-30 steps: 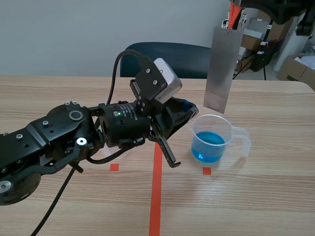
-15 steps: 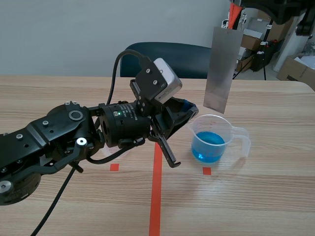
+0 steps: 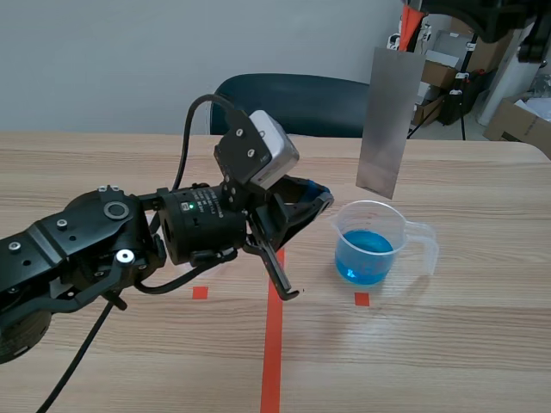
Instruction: Do the redox reaction experiment. move the plate over the left beaker
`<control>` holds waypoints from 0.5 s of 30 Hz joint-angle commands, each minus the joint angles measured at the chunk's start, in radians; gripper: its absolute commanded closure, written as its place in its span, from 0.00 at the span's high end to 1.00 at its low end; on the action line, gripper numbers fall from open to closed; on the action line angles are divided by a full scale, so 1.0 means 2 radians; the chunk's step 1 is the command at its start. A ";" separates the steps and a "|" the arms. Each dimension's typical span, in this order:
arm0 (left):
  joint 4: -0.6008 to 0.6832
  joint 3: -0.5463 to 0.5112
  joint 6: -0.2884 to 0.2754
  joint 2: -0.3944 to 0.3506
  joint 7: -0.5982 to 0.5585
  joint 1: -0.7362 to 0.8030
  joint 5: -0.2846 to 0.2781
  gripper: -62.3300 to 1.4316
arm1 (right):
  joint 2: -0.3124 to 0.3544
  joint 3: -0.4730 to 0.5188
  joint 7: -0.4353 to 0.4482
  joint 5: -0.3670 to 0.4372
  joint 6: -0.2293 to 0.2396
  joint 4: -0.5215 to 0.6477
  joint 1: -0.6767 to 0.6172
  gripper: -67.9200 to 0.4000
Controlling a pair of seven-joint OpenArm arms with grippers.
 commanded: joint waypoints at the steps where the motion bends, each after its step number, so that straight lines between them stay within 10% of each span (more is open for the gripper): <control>1: 0.023 -0.010 -0.001 -0.016 -0.012 0.011 -0.005 0.06 | 0.007 0.002 0.011 0.004 -0.002 0.002 0.010 0.01; 15: 0.063 -0.084 -0.001 -0.102 -0.095 0.124 -0.024 0.18 | 0.007 0.002 0.006 0.004 -0.002 0.002 0.010 0.01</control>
